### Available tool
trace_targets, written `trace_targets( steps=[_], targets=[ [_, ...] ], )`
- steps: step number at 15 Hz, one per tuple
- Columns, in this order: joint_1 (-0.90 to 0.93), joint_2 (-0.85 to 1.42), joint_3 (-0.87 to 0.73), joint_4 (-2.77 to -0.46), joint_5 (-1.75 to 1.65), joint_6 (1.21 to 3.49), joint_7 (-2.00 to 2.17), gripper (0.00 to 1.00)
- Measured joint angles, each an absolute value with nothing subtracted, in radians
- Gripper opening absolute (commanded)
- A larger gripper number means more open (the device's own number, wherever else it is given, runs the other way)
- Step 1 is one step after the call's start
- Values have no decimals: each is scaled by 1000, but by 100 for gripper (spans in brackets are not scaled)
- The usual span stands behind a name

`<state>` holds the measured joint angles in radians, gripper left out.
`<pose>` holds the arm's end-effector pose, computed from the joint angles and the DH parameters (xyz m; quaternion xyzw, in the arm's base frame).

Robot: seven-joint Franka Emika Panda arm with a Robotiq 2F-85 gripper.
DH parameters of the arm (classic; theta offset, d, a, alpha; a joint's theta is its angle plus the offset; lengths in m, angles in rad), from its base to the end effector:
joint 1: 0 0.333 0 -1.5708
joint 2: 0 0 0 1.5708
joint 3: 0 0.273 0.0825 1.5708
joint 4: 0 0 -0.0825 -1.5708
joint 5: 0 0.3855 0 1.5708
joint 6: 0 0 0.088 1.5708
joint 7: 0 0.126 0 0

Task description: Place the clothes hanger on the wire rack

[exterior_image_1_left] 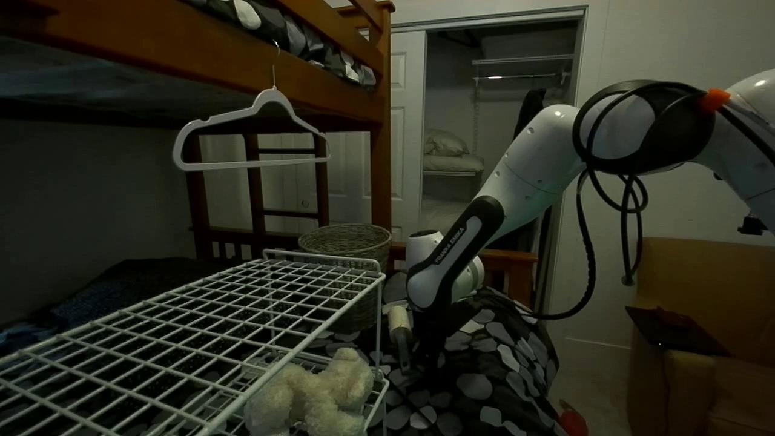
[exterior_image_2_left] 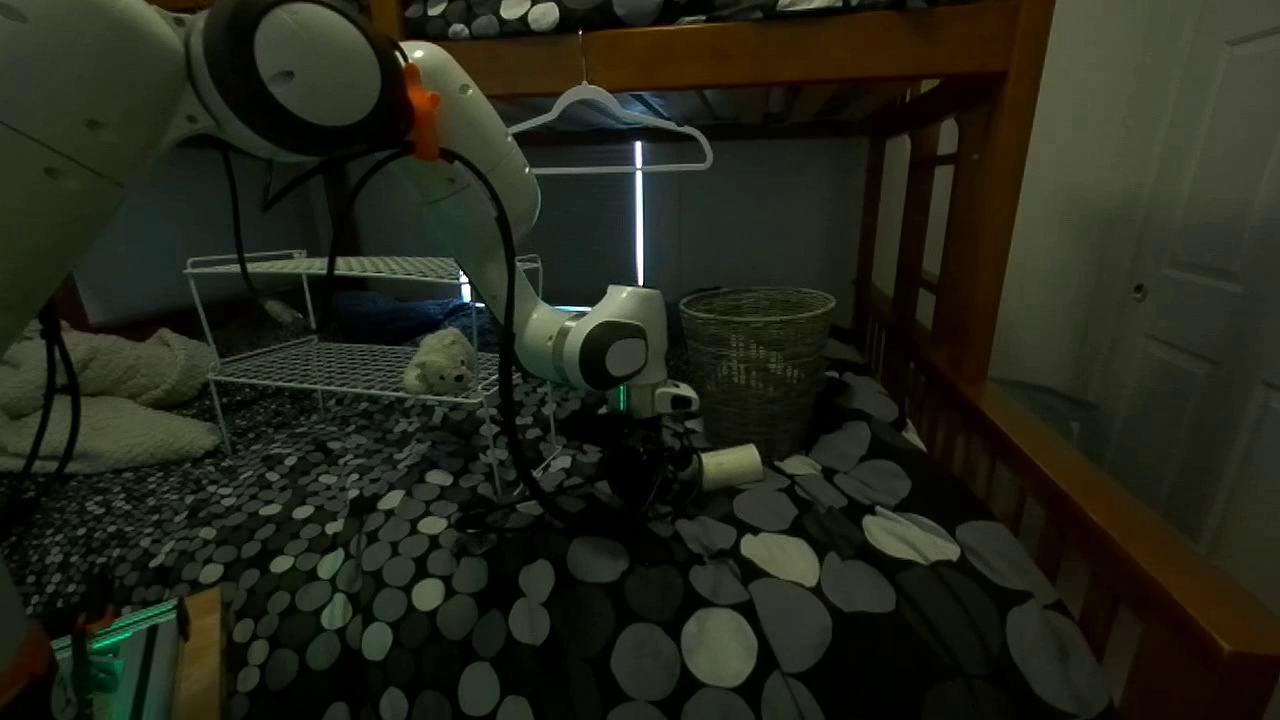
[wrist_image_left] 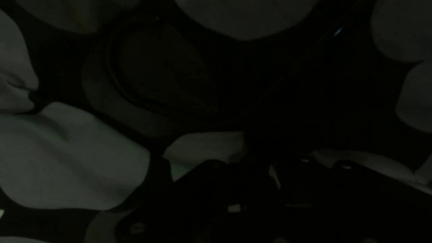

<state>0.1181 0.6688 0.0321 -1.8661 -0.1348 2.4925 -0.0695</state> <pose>0.5975 0.0901 0.0970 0.9864 0.1604 -0.0194 0.0304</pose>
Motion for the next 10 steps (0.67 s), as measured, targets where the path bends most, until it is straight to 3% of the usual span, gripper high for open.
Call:
trace_targets(
  steps=[10],
  targets=[
    [101, 614, 58, -1929, -134, 2246, -187, 4]
  ],
)
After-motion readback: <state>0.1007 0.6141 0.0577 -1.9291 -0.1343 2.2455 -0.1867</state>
